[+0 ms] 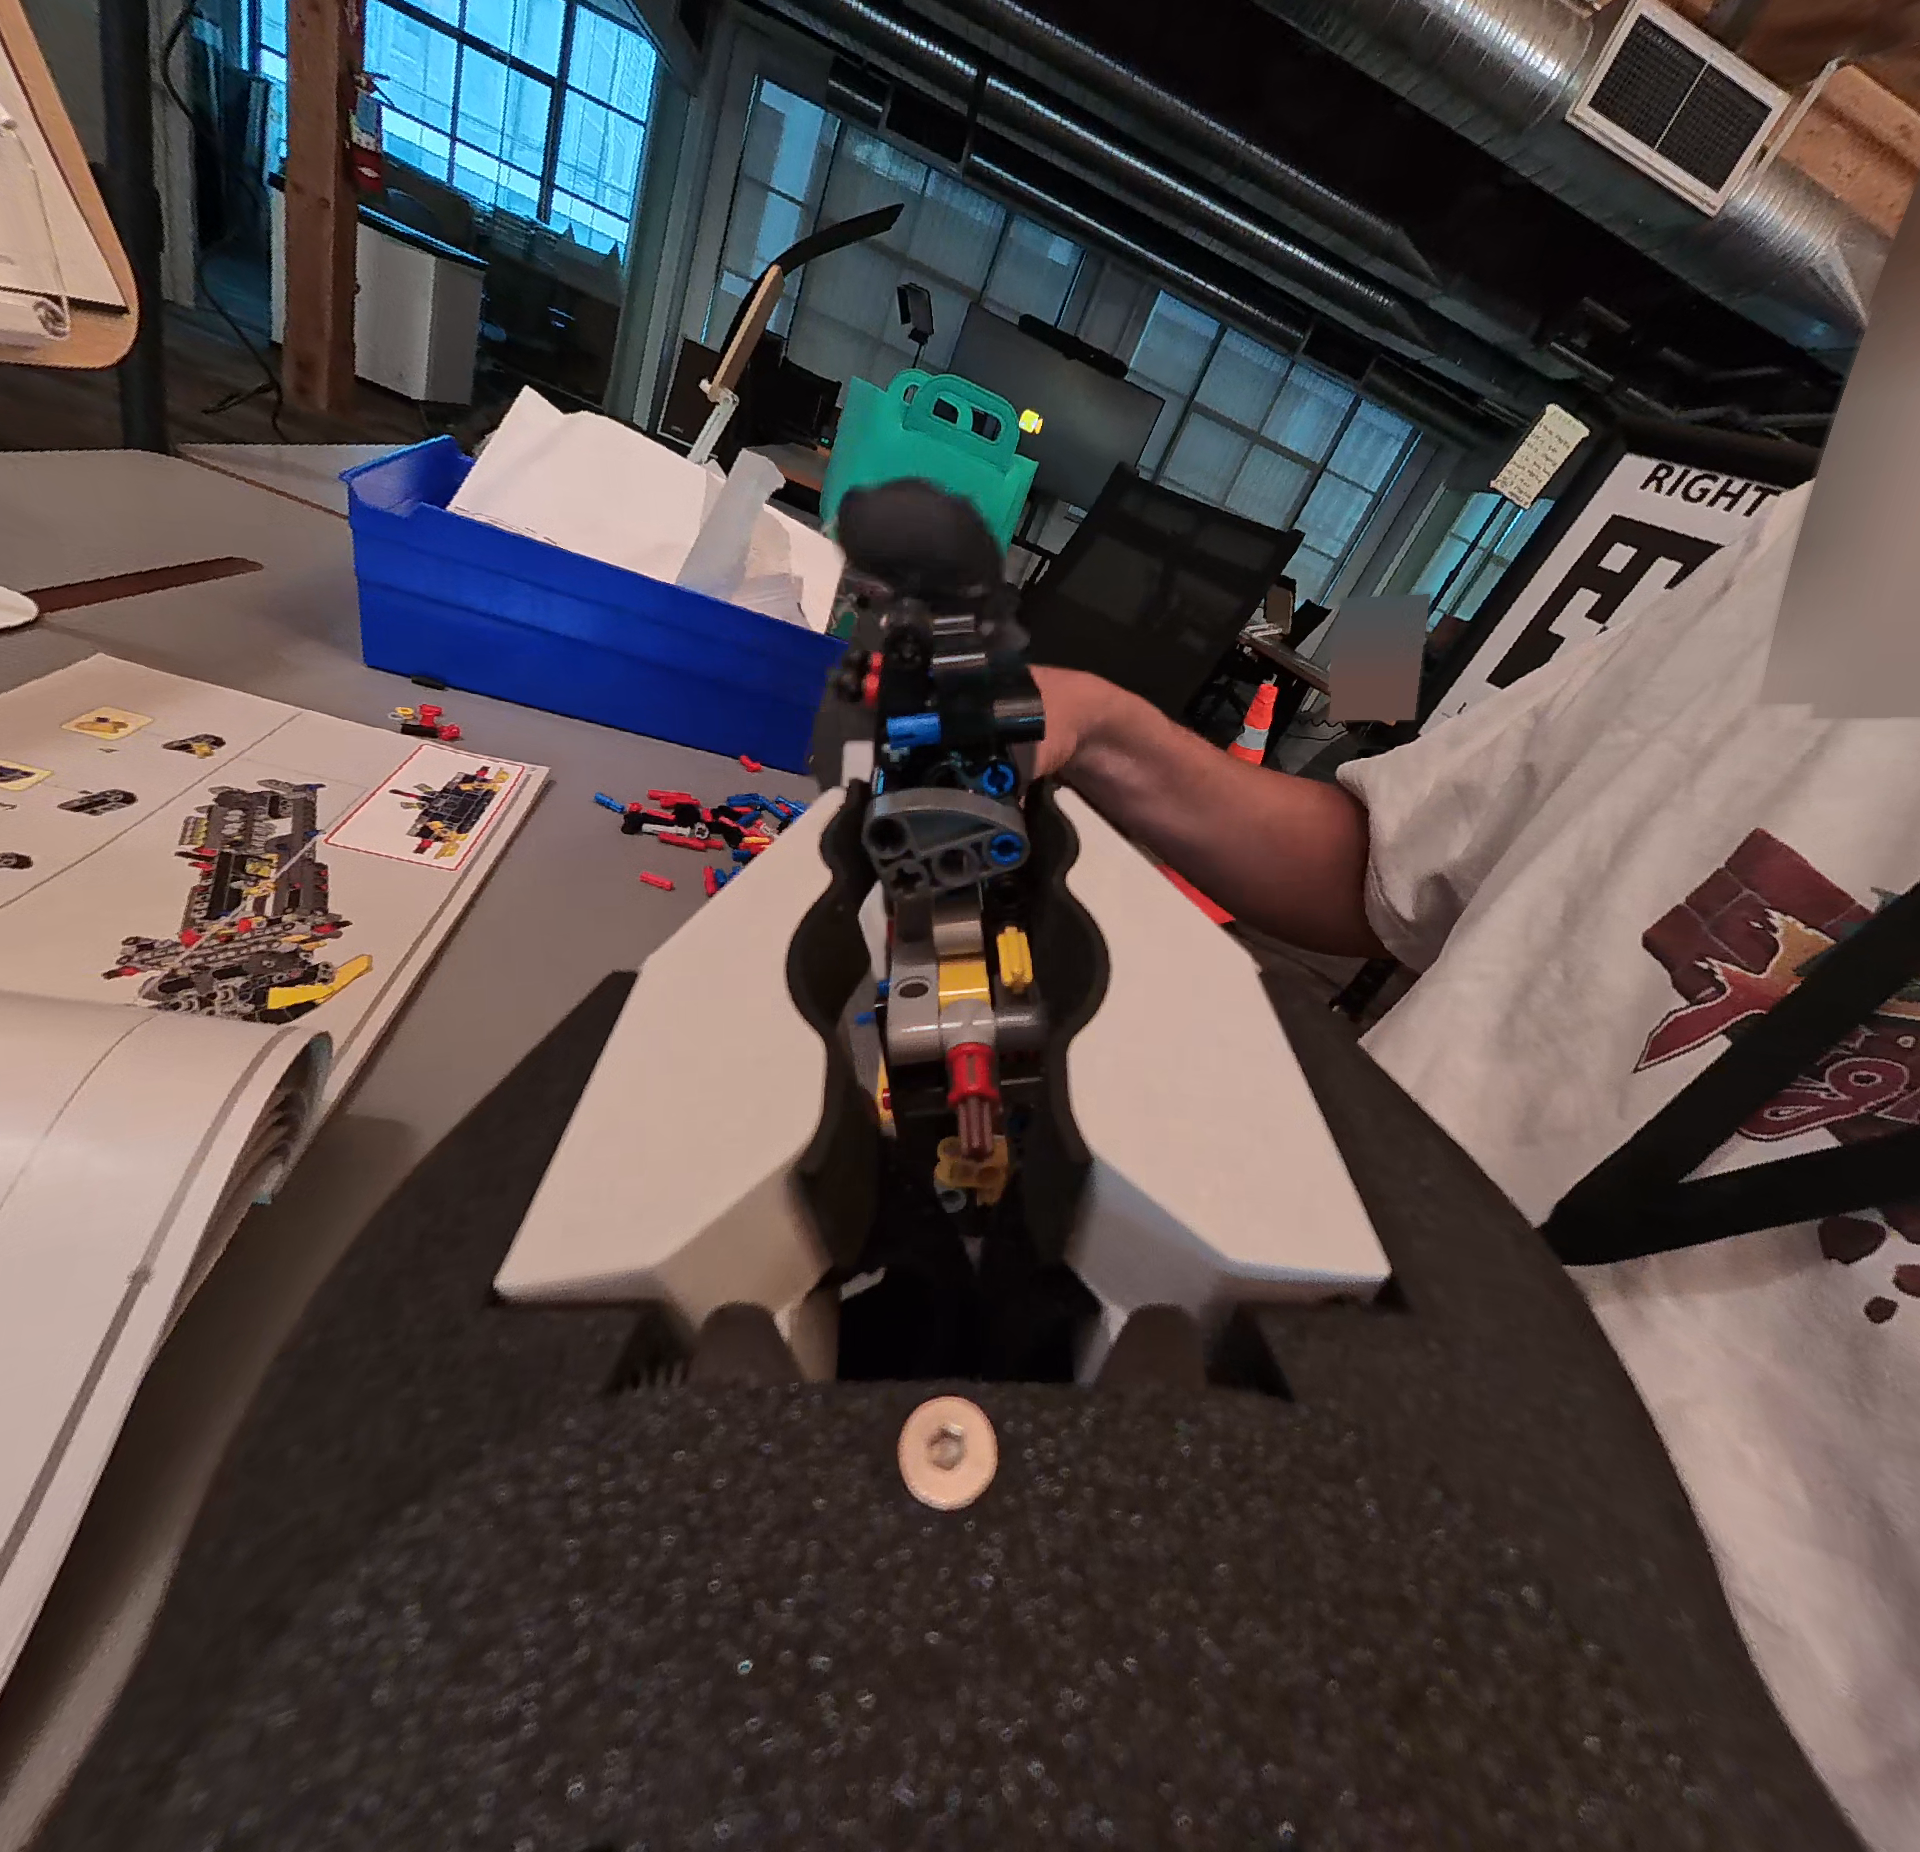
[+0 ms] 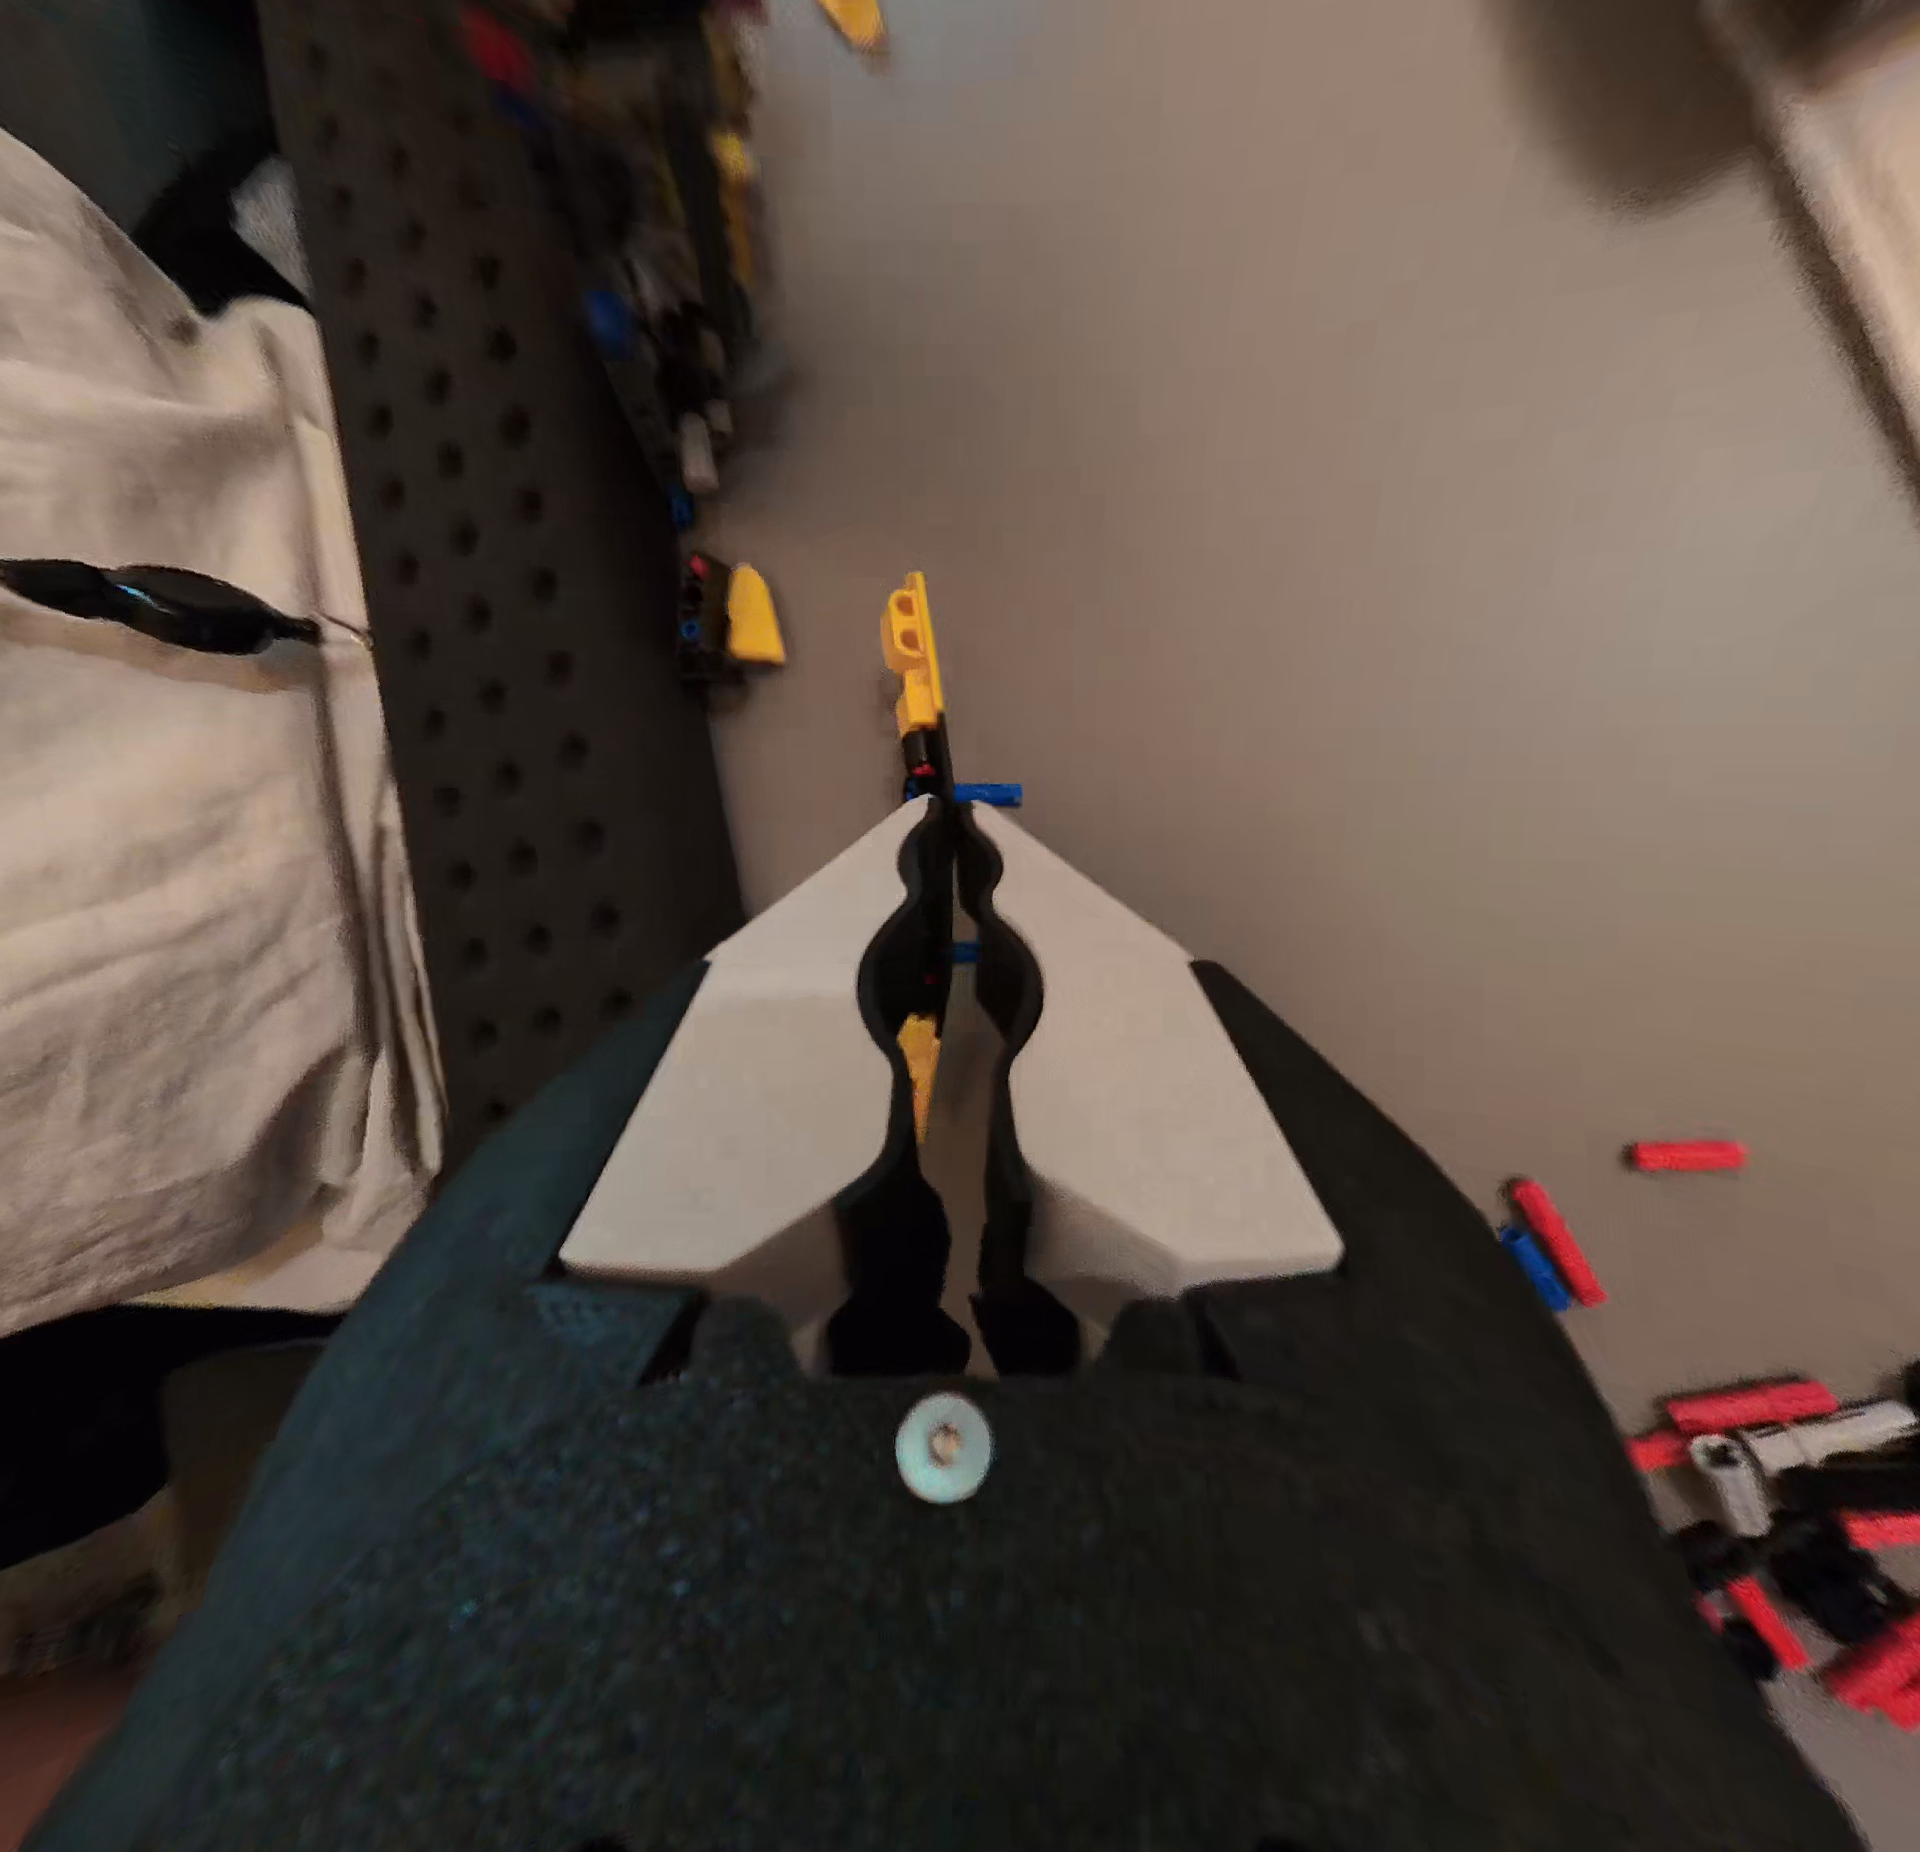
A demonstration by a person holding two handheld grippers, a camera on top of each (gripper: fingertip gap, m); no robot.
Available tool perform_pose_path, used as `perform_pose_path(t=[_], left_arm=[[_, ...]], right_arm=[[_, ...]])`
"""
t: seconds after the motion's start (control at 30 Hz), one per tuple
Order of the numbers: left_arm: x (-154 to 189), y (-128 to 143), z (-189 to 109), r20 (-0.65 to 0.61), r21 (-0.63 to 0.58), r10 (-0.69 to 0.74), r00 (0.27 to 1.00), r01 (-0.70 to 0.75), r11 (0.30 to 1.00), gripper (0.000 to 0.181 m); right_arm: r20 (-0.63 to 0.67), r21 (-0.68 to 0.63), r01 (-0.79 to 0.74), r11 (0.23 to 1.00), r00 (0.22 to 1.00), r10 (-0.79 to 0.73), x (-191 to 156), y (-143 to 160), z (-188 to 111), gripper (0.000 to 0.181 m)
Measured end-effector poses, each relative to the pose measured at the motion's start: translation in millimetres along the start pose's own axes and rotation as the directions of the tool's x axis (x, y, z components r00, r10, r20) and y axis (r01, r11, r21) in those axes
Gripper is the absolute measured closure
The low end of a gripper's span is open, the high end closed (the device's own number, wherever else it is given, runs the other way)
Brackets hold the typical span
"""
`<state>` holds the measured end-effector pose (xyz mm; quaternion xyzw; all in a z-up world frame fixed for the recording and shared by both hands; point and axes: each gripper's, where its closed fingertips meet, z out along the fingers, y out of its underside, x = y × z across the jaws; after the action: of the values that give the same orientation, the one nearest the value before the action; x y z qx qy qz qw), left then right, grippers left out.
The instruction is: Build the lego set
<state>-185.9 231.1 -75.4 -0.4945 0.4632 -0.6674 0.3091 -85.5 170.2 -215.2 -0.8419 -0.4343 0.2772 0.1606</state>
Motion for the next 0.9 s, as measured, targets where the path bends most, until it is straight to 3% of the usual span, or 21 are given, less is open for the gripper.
perform_pose_path(t=[0.07, 0.17, 0.23, 0.3, 0.37, 0.53, 0.7, 0.9], left_arm=[[-2, 0, 1, 0.019, -0.008, -0.010, 1.000, 0.010, 1.000, 0.155], [-6, -1, 3, 0.052, -0.006, -0.028, 0.998, 0.028, 1.000, 0.155], [-8, -1, 5, 0.086, -0.020, -0.029, 0.996, 0.031, 0.999, 0.155], [-5, -1, 8, 0.104, -0.032, -0.018, 0.994, 0.022, 0.999, 0.155], [2, -2, 10, 0.110, -0.044, 0.026, 0.994, -0.022, 0.999, 0.155], [20, -3, 13, 0.110, -0.076, 0.144, 0.983, -0.136, 0.988, 0.154], [30, -2, 13, 0.102, -0.092, 0.201, 0.974, -0.192, 0.977, 0.155], [31, -2, 11, 0.112, -0.092, 0.203, 0.973, -0.193, 0.977, 0.154]], right_arm=[[-0.016, 0.143, 0.085, 0.986, 0.996, -0.084, -16, -37, -23, 0.181], [-0.097, 0.352, 0.266, 0.897, 0.964, -0.247, -57, -108, -75, 0.181], [-0.212, 0.393, 0.380, 0.837, 0.923, -0.320, -72, -150, -102, 0.181], [-0.274, 0.310, 0.459, 0.833, 0.882, -0.384, -78, -171, -103, 0.181], [-0.317, 0.195, 0.512, 0.836, 0.840, -0.440, -75, -181, -97, 0.181], [-0.206, 0.052, 0.509, 0.859, 0.848, -0.489, -84, -181, -84, 0.181], [-0.118, 0.057, 0.483, 0.874, 0.872, -0.474, -97, -184, -82, 0.181], [-0.105, 0.051, 0.469, 0.882, 0.880, -0.462, -99, -186, -81, 0.181]])
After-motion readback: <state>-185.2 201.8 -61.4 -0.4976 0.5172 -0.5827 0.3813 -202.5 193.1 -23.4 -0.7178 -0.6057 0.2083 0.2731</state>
